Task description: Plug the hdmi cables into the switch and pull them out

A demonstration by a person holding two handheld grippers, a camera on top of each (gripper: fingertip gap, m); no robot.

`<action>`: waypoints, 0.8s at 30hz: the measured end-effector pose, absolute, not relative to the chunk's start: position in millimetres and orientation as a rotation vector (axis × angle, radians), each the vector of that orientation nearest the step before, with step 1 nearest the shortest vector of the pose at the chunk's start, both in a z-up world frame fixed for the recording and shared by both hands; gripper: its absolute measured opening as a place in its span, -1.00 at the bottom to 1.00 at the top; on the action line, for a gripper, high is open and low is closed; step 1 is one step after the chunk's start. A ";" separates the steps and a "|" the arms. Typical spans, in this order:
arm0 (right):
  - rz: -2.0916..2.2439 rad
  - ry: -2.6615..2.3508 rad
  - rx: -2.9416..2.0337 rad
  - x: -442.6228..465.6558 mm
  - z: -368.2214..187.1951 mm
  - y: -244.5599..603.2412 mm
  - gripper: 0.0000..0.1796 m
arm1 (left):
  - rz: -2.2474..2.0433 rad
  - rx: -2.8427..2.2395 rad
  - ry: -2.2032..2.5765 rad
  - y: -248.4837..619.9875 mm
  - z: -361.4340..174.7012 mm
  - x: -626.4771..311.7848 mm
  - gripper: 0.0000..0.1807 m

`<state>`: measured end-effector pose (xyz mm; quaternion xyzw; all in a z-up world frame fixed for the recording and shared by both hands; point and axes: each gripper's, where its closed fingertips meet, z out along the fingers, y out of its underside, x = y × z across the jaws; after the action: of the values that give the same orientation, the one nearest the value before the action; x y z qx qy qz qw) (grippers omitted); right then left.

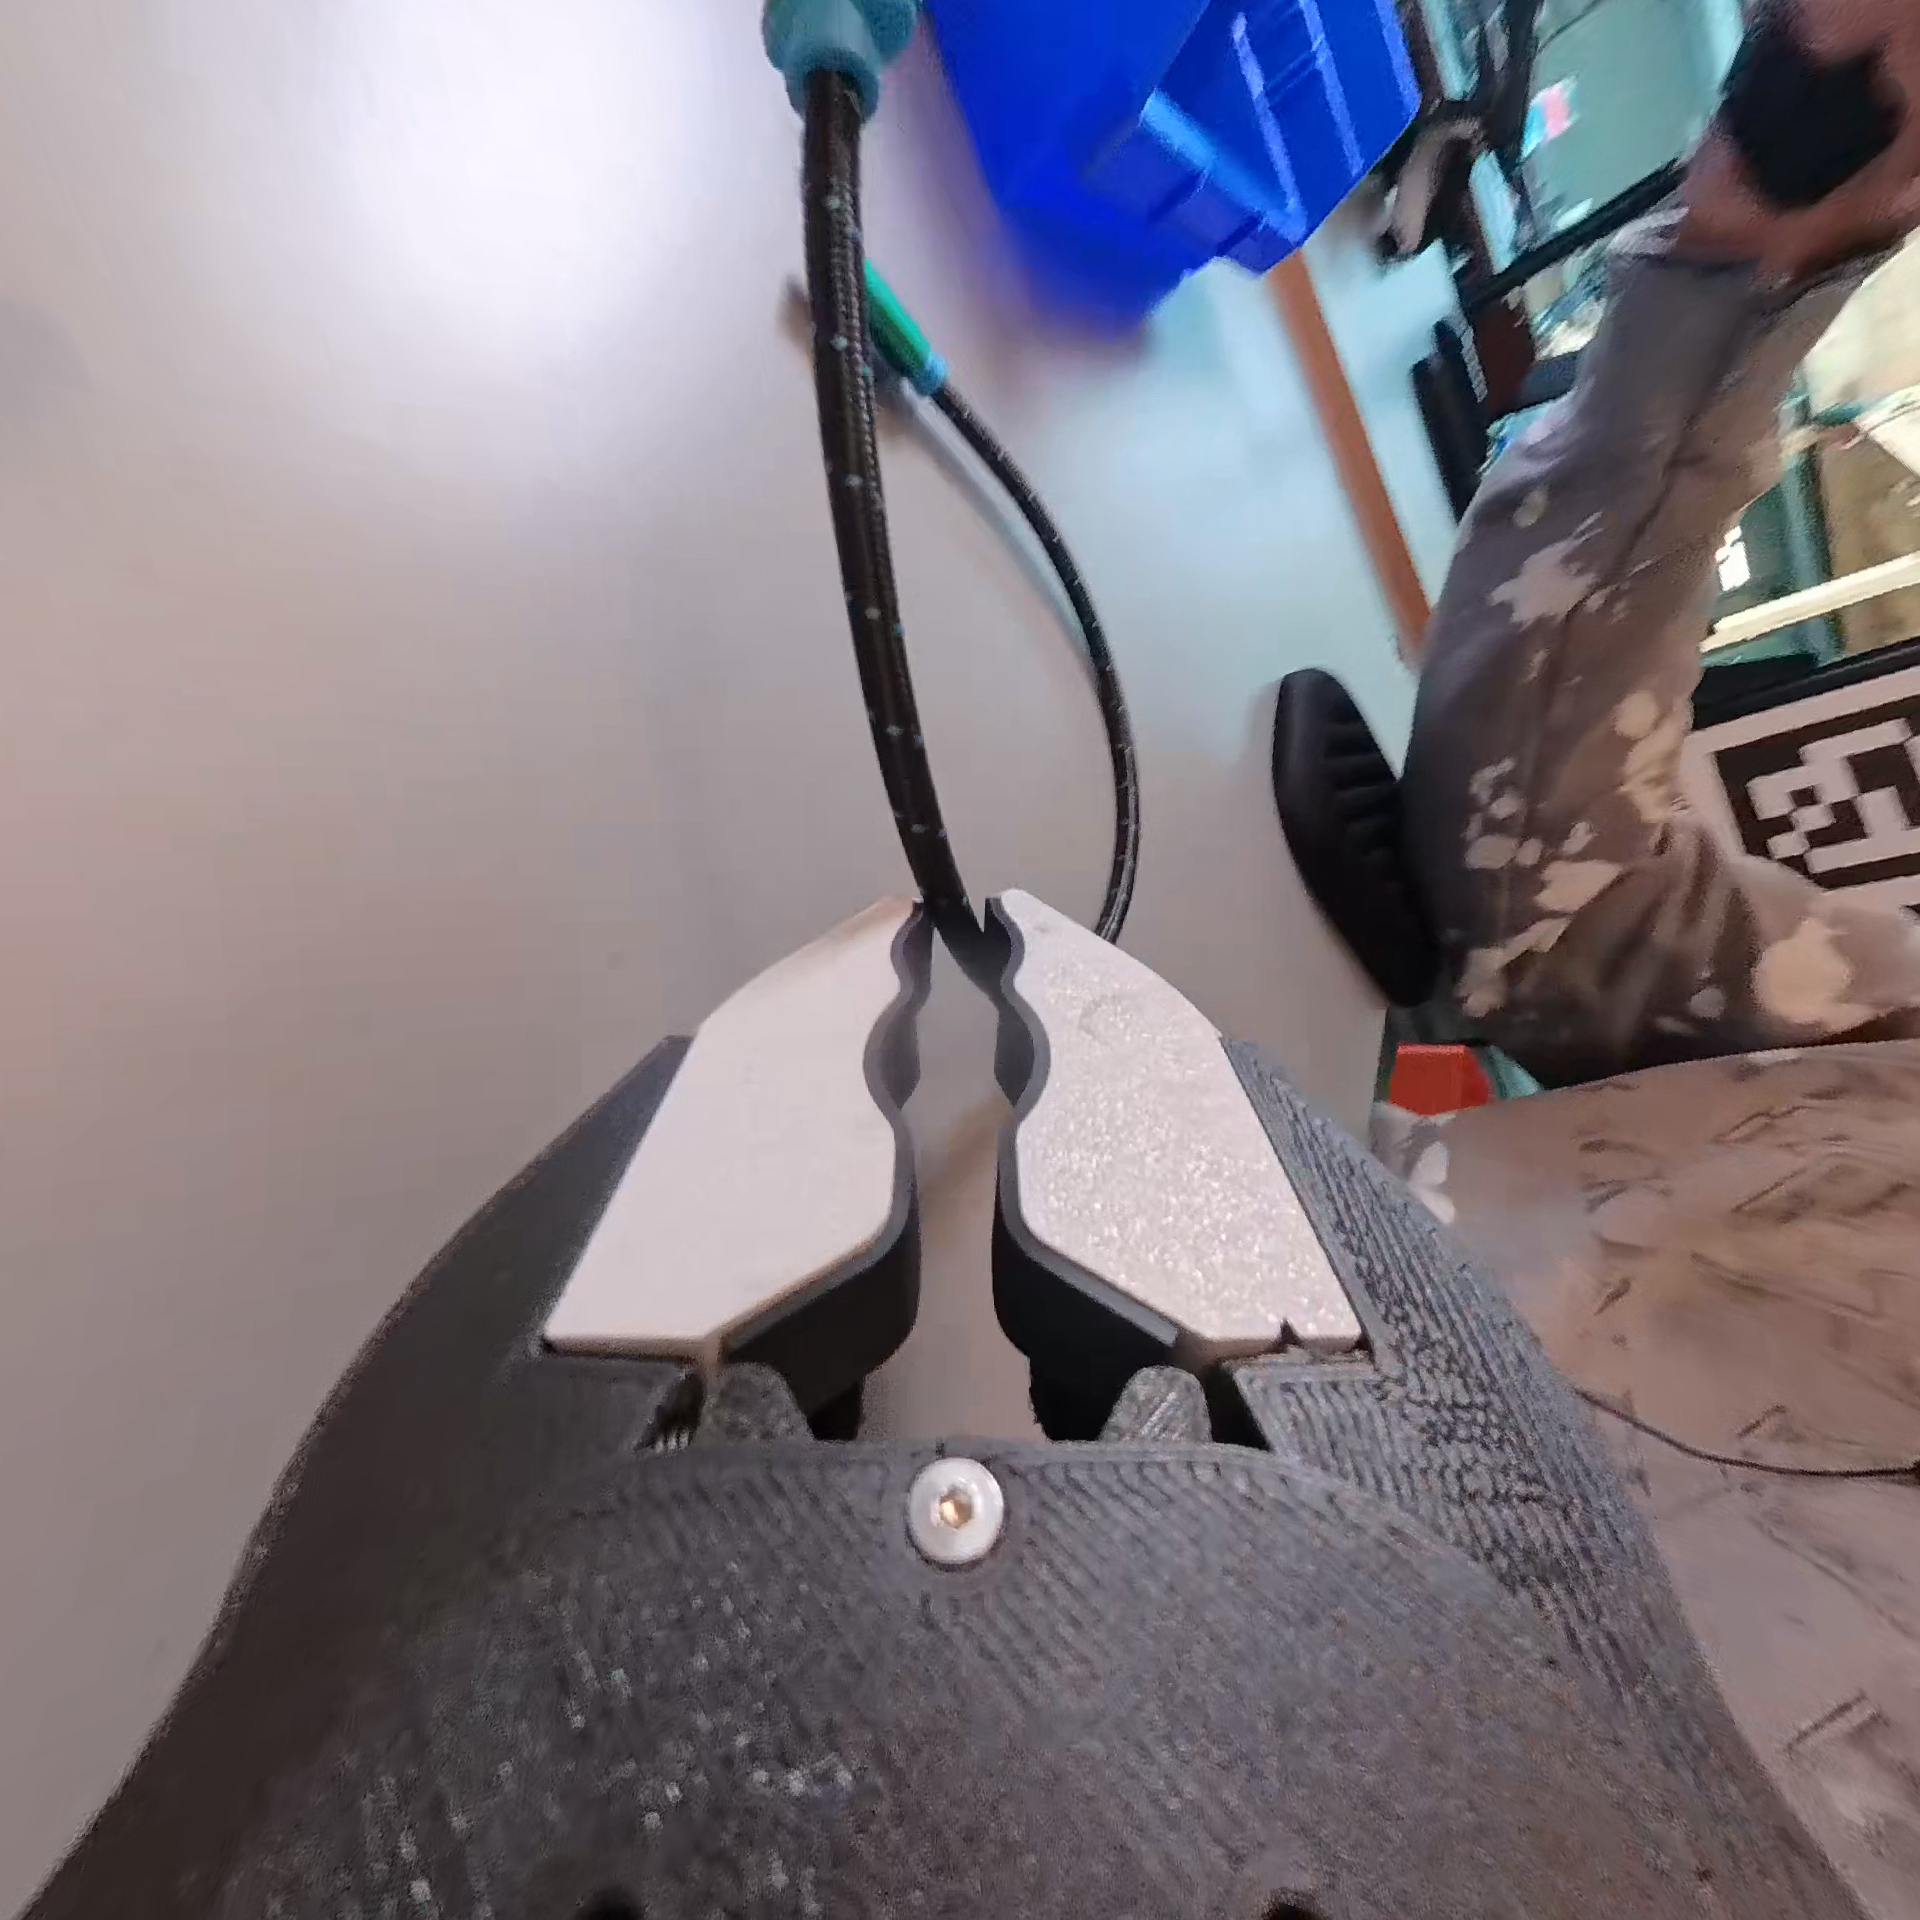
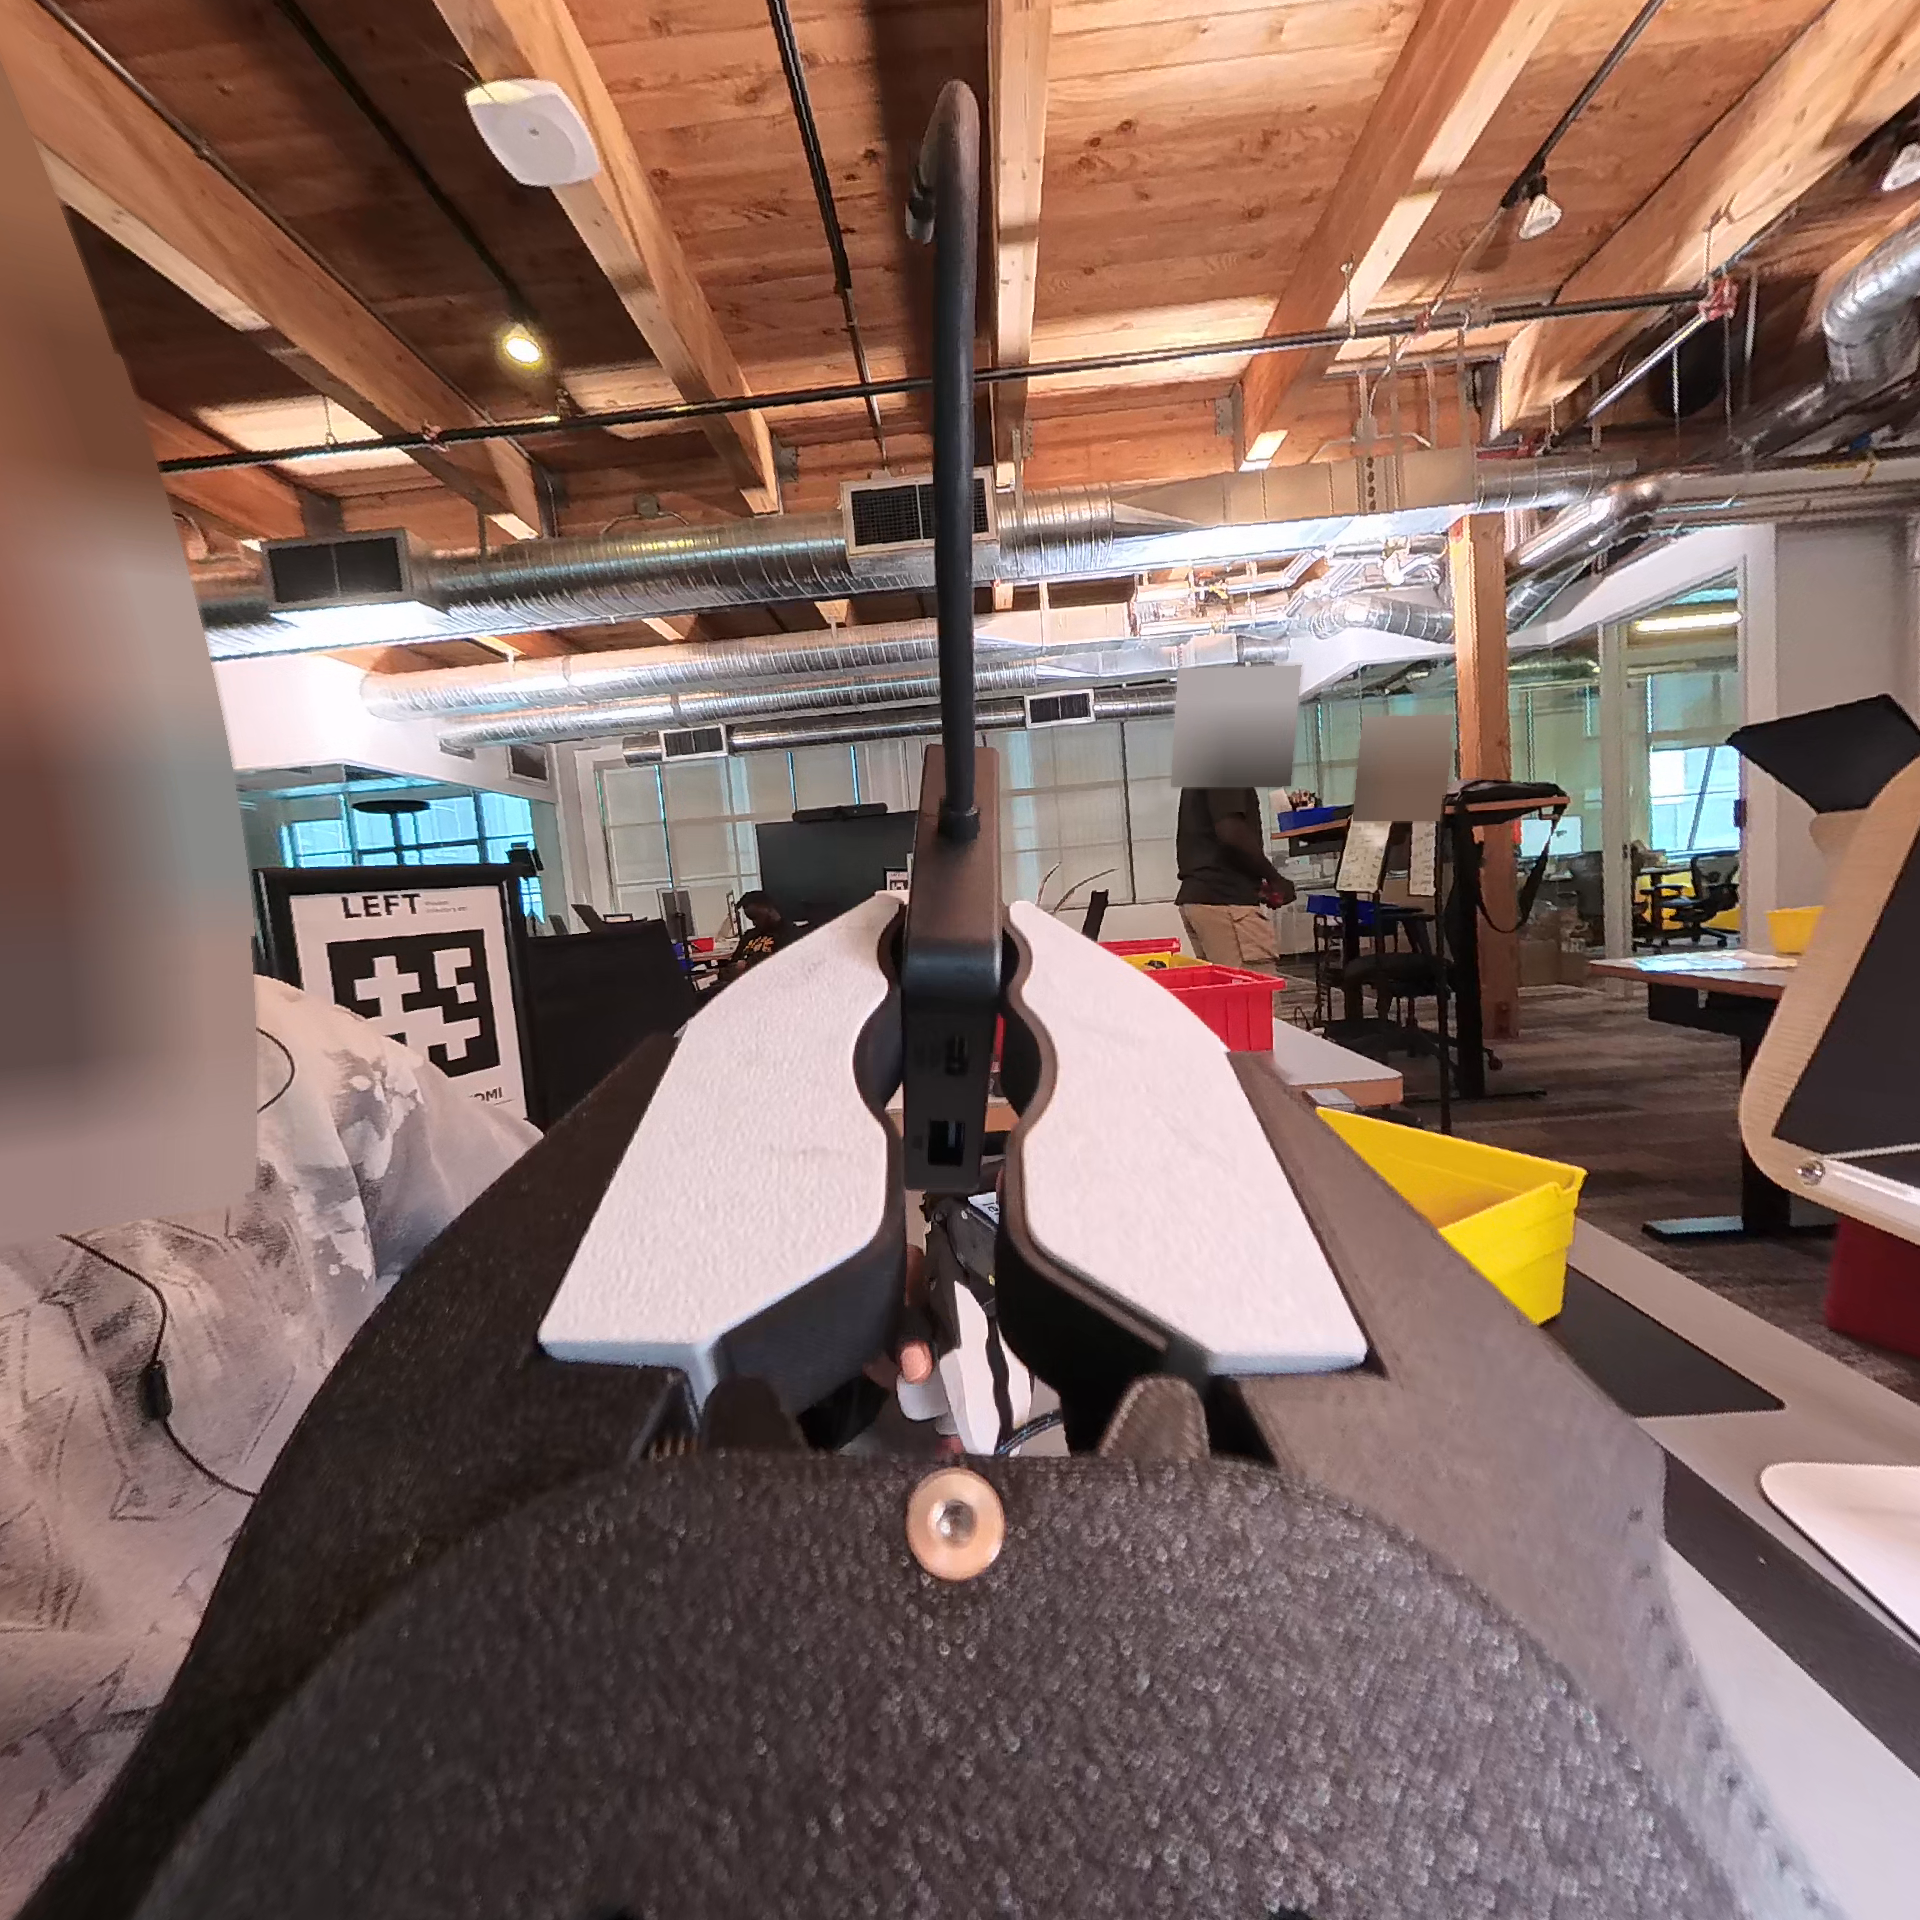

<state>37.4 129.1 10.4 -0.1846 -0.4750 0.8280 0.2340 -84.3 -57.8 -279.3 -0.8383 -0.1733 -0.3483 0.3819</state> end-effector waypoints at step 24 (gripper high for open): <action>2.264 -1.340 -0.536 30.8 2.2 127.6 -0.85 | -0.247 -2.441 0.387 -0.3 -311.3 -93.0 -0.61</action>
<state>30.8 127.6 2.2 -0.1945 -0.4863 0.8212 0.2264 -93.0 -0.3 -311.3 -0.9301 0.1474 -0.0939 0.3232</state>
